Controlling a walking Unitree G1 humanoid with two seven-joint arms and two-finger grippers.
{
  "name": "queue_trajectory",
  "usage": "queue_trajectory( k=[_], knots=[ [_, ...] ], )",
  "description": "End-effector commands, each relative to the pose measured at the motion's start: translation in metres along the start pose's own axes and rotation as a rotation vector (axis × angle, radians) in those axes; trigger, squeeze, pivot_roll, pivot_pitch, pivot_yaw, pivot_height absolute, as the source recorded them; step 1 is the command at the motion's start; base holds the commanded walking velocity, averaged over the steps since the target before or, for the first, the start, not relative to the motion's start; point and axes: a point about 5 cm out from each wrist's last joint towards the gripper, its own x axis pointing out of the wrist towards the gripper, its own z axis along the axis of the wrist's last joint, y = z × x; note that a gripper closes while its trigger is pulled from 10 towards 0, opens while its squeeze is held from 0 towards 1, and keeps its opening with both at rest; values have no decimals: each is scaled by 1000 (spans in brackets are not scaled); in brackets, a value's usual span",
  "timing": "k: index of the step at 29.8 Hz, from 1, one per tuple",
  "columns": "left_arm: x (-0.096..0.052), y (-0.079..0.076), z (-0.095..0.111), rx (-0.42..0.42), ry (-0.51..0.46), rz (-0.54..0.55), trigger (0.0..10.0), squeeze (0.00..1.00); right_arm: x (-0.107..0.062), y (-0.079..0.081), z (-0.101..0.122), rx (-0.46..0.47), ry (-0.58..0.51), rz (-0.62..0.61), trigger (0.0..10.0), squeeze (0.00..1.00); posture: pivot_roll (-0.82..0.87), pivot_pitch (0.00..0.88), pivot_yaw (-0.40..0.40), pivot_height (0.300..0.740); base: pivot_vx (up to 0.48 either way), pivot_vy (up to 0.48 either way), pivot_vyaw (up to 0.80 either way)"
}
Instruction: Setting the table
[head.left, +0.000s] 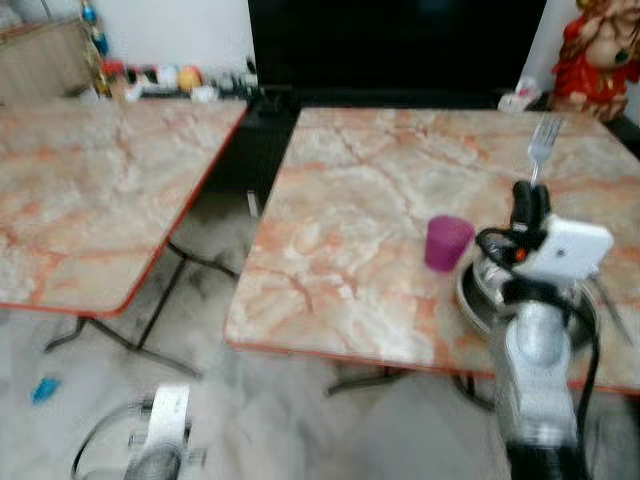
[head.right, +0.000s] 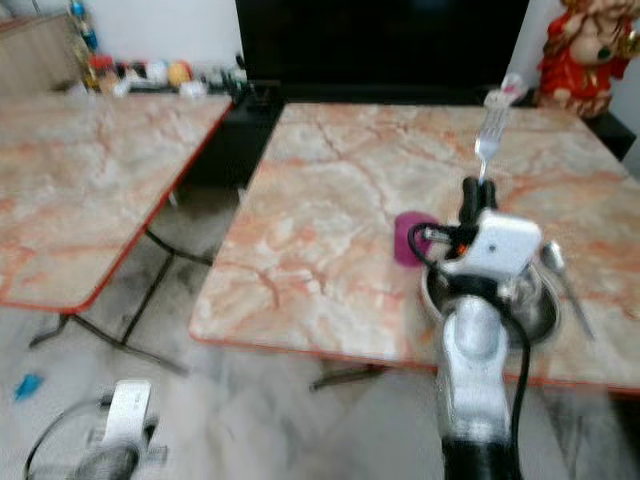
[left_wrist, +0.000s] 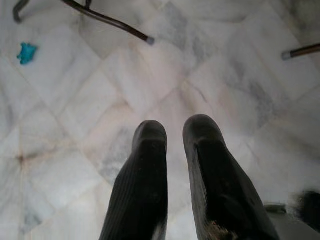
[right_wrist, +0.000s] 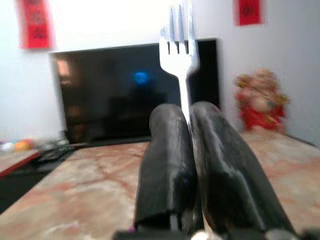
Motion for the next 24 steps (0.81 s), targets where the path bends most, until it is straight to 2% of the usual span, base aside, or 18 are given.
queue_trajectory(
  k=[1, 19, 24],
  knots=[
    [0, 1, 0, 7, 4, 1, 10000, 0, 4, -6, 5, -10, -18, -20, 10000, 0, 14, 0, 42, 740, 0, -334, 0],
    [0, -1, 0, -1, 4, 3, 10000, 0, 8, -10, 4, -17, -1, -26, 10000, 0, 14, 0, 37, 740, 0, -336, 0],
    [0, -1, 0, -3, 4, 3, 10000, 0, 9, -11, 2, -11, 18, -36, 10000, 0, 14, 0, 37, 740, 0, -335, -705]
  ],
)
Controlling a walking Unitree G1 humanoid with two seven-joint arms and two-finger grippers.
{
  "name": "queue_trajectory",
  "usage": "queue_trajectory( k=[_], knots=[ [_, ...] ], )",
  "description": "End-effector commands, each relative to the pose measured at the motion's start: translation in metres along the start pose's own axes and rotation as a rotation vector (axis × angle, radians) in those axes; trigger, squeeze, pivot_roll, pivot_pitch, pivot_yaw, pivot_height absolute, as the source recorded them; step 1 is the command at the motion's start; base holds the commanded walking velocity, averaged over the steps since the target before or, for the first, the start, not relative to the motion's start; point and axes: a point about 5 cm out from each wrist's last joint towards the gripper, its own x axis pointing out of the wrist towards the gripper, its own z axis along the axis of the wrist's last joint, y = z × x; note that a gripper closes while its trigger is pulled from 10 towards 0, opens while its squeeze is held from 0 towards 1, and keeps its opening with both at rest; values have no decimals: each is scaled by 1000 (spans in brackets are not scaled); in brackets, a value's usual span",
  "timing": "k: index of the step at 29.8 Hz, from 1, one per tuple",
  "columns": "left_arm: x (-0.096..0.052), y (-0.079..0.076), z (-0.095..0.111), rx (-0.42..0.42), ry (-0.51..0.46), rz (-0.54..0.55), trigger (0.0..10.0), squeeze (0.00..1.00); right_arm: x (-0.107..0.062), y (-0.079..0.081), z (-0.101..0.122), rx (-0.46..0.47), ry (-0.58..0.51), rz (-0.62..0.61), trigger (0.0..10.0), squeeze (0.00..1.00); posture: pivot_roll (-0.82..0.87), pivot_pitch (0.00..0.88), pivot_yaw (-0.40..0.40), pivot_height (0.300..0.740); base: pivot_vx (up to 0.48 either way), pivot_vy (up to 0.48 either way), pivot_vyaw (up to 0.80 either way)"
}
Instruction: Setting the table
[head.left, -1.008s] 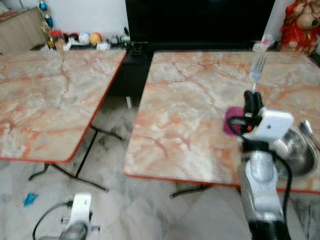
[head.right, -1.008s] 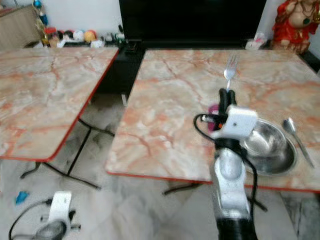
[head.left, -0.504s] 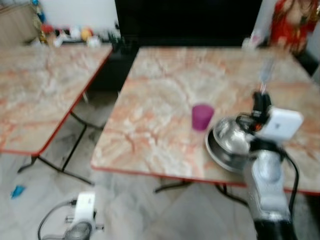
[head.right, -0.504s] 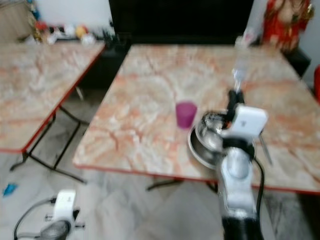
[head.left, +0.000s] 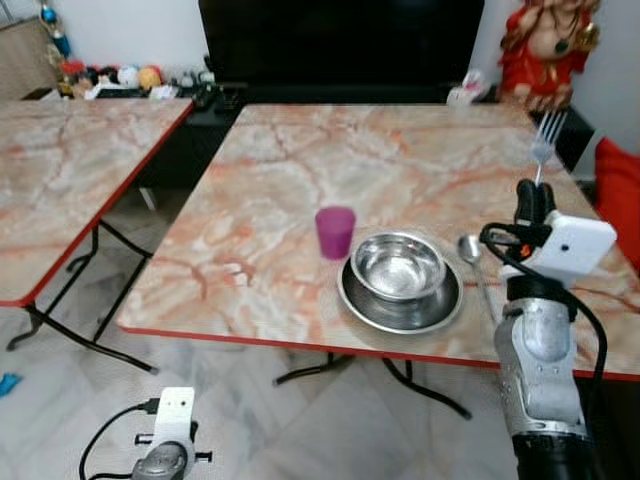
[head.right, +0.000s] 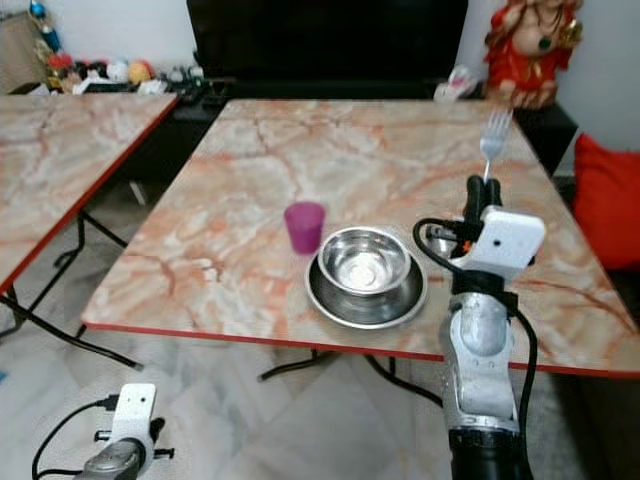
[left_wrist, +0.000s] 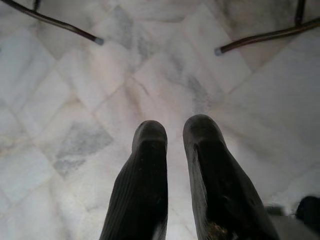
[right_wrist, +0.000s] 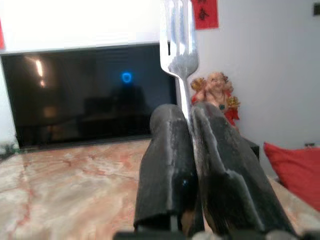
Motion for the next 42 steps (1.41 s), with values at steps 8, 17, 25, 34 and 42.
queue_trajectory(
  k=[8, 17, 25, 34, 42],
  knots=[
    [0, -1, -1, -2, 7, 1, 10000, 0, 0, 2, 2, 8, -11, 5, 10000, 0, 17, 0, 37, 740, 0, -64, 0],
    [0, 0, -2, -7, 11, 6, 10000, 0, 1, 3, 1, 13, -4, 13, 10000, 0, 20, 0, 37, 740, 0, 0, 0],
    [0, 0, -2, -12, 13, 6, 10000, 0, 2, 1, 1, 9, -1, 0, 10000, 0, 20, 0, 36, 740, 0, 0, 0],
    [-2, 4, -9, -38, 41, 9, 10000, 0, 5, 0, 3, 7, -11, -3, 10000, 0, 20, 0, 38, 740, 0, 0, -267],
    [-5, 8, -20, -39, 64, 5, 10000, 0, 7, 1, 3, 7, -9, -2, 10000, 0, 24, 0, 39, 740, 0, 0, 0]
  ],
)
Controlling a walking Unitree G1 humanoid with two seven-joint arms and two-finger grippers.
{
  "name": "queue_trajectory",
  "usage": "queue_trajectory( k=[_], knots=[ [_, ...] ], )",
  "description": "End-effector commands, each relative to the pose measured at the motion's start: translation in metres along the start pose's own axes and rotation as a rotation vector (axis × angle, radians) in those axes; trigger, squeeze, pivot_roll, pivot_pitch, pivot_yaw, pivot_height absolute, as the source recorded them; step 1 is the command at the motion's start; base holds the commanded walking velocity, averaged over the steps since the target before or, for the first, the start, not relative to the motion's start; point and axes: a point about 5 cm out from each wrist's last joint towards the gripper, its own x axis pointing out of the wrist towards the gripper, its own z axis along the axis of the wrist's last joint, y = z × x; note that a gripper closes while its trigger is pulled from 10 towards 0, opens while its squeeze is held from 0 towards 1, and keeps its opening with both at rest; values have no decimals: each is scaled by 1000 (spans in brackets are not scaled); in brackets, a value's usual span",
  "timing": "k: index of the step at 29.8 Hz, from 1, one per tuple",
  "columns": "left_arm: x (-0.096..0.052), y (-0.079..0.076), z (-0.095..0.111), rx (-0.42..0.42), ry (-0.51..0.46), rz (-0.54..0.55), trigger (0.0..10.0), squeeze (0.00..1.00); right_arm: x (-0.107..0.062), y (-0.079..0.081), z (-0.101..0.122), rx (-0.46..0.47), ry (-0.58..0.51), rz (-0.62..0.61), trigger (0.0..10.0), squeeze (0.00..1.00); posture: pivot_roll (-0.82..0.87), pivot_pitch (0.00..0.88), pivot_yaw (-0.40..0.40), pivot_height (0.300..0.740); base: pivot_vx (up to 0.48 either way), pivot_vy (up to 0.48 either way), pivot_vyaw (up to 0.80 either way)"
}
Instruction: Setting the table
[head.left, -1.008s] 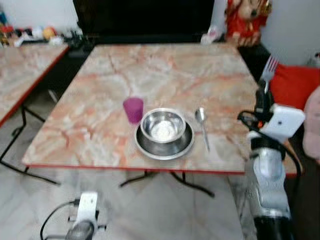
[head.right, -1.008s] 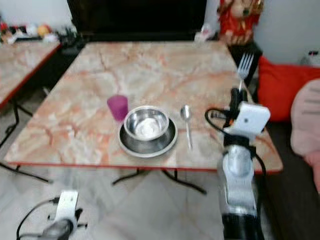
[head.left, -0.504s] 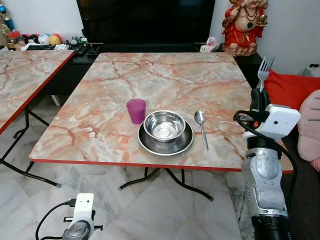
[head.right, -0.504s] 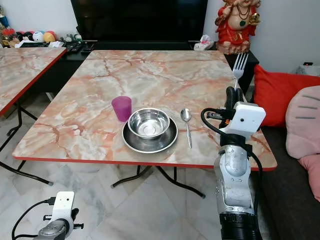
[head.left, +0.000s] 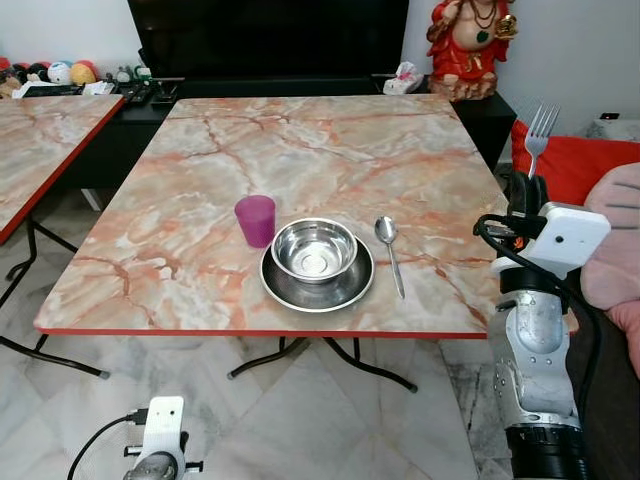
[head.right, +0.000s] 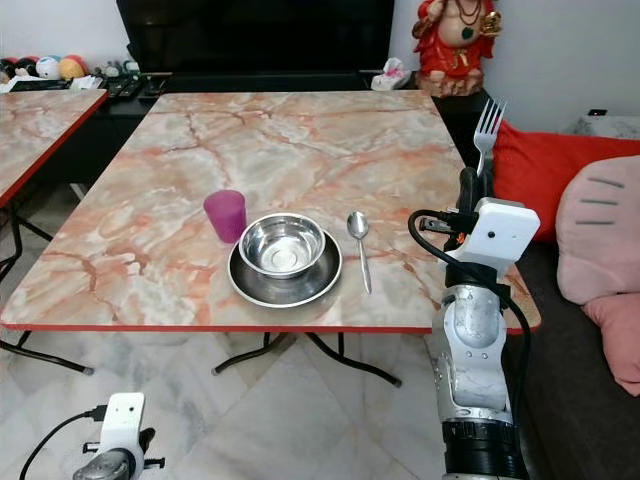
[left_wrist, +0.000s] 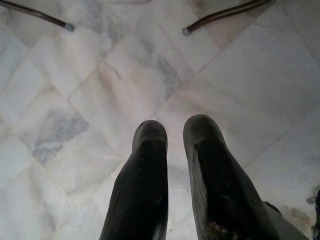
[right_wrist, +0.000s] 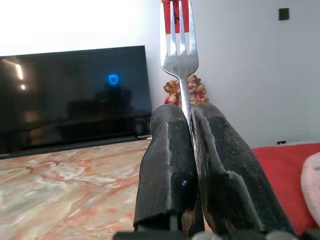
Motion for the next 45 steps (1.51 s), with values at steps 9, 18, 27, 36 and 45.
queue_trajectory(
  k=[9, 18, 27, 36, 45],
  knots=[
    [-1, 6, -7, -10, 27, 7, 10000, 0, 5, 5, 2, 9, -4, 7, 10000, 0, 24, 0, 39, 740, 250, 0, 0],
    [-1, 4, -5, -10, 23, 3, 10000, 0, 5, 6, 2, 11, -4, 10, 10000, 0, 23, 0, 40, 740, 297, 0, 0],
    [-1, 2, -4, -11, 18, -1, 10000, 0, 5, 8, 2, 13, -1, 15, 10000, 0, 23, 0, 41, 740, 299, 0, 0],
    [0, 3, 0, -12, 10, -18, 10000, 0, 4, 9, 2, 18, -1, 6, 10000, 0, 27, 0, 52, 740, 61, 0, 0],
    [0, 3, -4, -14, 23, -21, 10000, 0, 6, -3, -3, -44, 54, -47, 10000, 0, 28, 0, 56, 740, 0, 0, 0]
  ],
)
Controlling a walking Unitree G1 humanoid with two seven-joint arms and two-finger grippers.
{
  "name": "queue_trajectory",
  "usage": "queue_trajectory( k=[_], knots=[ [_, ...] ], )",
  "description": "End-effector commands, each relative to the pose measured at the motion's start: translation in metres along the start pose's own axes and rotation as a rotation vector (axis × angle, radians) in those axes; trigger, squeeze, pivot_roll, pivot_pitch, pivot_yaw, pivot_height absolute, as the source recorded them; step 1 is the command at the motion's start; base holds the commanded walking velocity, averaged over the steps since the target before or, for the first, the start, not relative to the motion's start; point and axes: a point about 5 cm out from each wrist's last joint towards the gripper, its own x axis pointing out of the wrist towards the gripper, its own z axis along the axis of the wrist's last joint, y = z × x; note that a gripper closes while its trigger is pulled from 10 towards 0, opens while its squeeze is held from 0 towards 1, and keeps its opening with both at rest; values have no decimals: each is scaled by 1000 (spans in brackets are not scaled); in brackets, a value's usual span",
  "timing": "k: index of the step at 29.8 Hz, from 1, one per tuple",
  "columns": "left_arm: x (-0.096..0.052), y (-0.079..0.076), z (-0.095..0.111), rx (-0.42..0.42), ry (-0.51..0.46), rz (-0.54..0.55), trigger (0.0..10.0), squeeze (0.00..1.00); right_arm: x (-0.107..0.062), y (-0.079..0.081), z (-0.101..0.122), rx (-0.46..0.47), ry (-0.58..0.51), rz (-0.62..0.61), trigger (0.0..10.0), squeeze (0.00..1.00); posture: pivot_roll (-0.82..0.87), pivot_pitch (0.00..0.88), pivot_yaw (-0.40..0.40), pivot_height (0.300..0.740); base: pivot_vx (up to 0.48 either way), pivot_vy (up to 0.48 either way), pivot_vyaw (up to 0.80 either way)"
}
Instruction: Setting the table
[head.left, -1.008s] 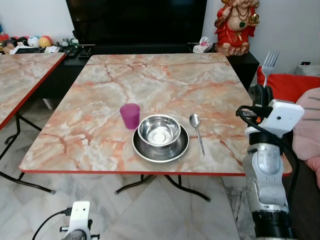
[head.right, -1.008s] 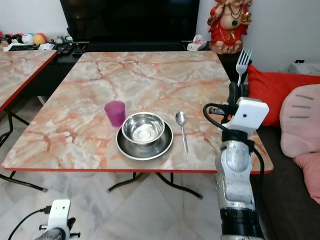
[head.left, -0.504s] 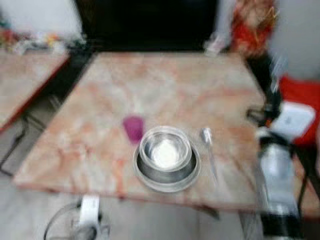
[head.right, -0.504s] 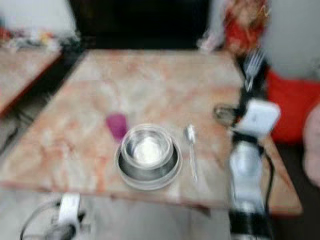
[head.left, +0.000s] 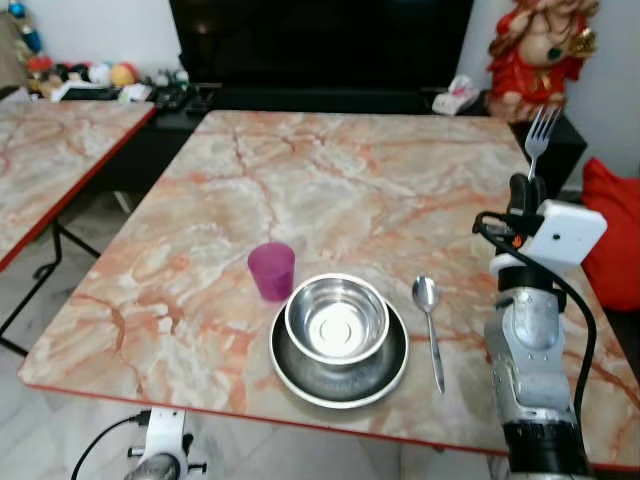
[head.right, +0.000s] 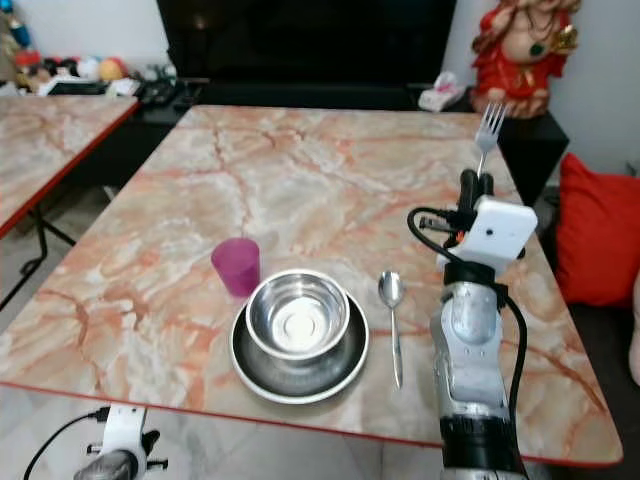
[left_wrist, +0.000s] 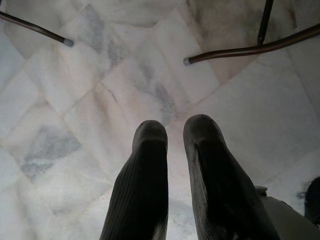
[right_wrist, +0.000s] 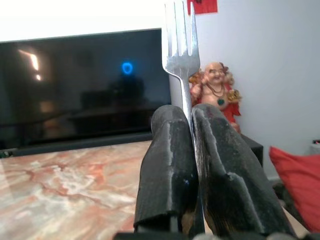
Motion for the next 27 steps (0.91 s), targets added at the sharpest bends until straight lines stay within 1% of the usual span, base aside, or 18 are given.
queue_trajectory(
  k=[1, 2, 3, 4, 5, 8, 12, 15, 21, 27],
  knots=[
    [-1, 7, -4, -5, 14, 11, 10000, 0, 4, -6, 2, -42, 16, -18, 10000, 0, 28, 0, 56, 740, 0, 0, 0],
    [-1, 7, -4, -6, 16, 10, 10000, 0, 6, -13, -2, -89, 52, -40, 10000, 0, 30, 0, 59, 740, 0, 0, 0],
    [-1, 8, -5, -6, 17, 9, 10000, 0, 7, -17, -4, -110, 80, -58, 10000, 0, 29, 0, 59, 740, 0, 0, 0],
    [-1, 8, -5, -8, 20, 7, 10000, 0, 7, -30, -13, -145, 162, -111, 10000, 0, 29, 0, 60, 740, 0, 0, 0],
    [-1, 9, -6, -8, 21, 7, 10000, 0, 6, -36, -16, -150, 195, -134, 10000, 0, 29, 0, 60, 740, 0, 0, 0],
    [-2, 10, -6, -9, 22, 8, 10000, 0, 3, -47, -24, -176, 277, -160, 10000, 0, 27, 0, 63, 740, 0, 0, 0],
    [-2, 10, -6, -20, 25, 10, 10000, 0, -1, -50, -29, -194, 315, -139, 10000, 0, 26, 0, 64, 740, 0, 70, 0],
    [-1, 9, -5, -20, 21, 8, 10000, 0, -3, -47, -31, -199, 347, -128, 10000, 0, 27, 0, 64, 740, 0, 441, 0],
    [-1, 7, -4, -16, 20, 5, 10000, 0, 0, -42, -29, -189, 348, -110, 10000, 0, 30, 0, 61, 740, 0, 405, 0],
    [-1, 8, -6, -3, 27, 7, 10000, 0, 3, -44, -27, -191, 351, -113, 10000, 0, 30, 0, 60, 740, 0, 0, 0]
  ],
)
